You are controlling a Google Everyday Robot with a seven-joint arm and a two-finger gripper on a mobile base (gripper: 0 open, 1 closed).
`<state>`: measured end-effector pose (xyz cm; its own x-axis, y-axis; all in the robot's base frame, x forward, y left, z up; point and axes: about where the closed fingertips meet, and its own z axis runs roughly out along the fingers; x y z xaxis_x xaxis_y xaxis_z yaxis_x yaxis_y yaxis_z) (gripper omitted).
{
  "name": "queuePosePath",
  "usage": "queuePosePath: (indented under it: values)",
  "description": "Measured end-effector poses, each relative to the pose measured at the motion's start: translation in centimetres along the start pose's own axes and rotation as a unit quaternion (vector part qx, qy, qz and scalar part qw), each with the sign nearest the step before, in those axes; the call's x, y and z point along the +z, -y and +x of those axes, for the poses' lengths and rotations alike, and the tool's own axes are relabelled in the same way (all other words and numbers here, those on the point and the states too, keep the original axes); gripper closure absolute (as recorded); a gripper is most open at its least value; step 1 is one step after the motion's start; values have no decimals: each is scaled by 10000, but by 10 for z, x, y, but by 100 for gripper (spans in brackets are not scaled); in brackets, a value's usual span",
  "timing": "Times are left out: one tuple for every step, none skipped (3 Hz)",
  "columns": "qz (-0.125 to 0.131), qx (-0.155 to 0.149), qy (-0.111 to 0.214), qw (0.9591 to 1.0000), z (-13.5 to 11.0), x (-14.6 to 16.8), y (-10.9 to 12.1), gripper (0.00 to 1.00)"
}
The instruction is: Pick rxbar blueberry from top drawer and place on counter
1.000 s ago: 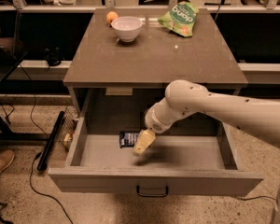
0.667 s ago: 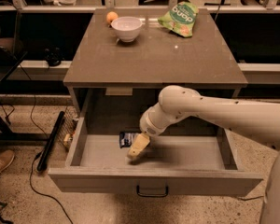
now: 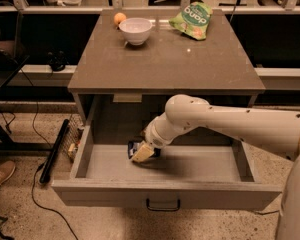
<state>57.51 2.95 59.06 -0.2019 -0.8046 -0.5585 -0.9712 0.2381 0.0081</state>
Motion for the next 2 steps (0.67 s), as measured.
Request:
queuePosePath:
  values:
    - [2,-2,1,10000,-2,-3,0,73]
    - [3,-3,1,10000,-3,-4,0,100]
